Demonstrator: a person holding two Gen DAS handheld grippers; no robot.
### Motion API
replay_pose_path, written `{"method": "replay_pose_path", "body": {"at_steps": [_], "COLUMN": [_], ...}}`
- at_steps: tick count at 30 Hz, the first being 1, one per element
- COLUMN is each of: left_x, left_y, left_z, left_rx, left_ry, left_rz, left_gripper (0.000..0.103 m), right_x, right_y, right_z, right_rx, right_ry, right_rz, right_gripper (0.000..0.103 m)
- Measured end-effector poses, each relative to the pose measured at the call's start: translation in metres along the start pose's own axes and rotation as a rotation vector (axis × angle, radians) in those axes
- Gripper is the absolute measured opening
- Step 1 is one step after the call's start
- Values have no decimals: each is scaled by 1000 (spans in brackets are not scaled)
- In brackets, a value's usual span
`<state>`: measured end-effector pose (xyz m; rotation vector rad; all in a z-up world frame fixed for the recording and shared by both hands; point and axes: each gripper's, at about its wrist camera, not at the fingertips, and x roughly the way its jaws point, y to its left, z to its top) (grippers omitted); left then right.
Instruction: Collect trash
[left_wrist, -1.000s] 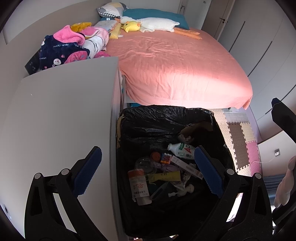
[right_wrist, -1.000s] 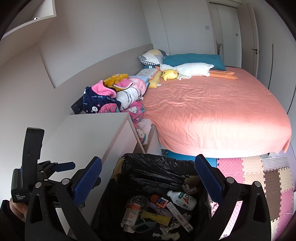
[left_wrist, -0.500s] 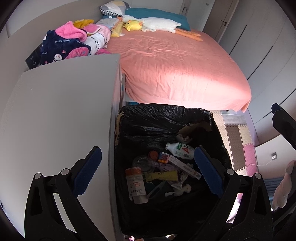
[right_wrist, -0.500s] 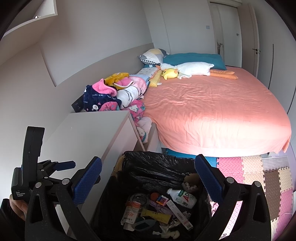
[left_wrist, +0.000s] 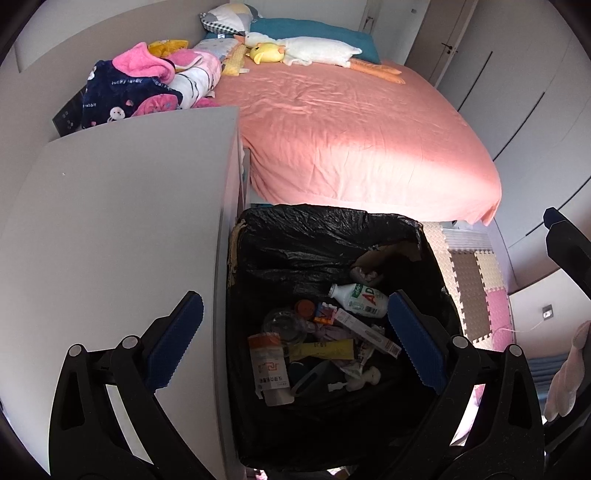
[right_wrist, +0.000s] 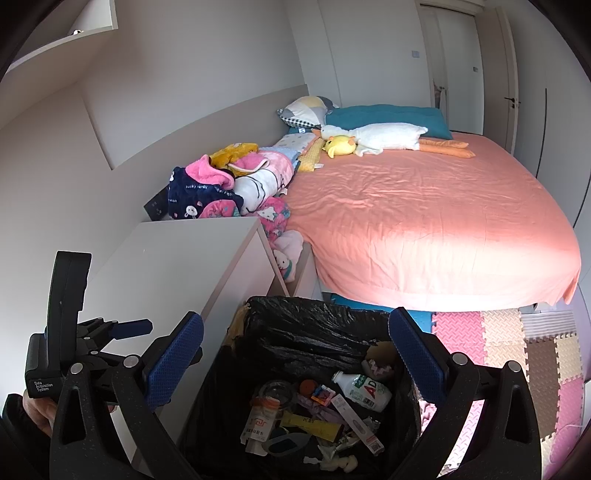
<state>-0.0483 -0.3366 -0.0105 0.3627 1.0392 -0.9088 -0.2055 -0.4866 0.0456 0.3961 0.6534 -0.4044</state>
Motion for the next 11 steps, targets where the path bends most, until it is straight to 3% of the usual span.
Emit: {"method": "replay_pose_path", "body": {"at_steps": [11], "left_x": [3], "left_y": [-4], "left_z": [2], "left_rx": [15], "left_ry": [13], "left_rz": [36], "left_gripper": [97], "right_x": [-5], "right_y": [-6], "right_z": [-6], "right_rx": [1], "right_ry": [6], "right_rz": [-2], "right_gripper": [100]}}
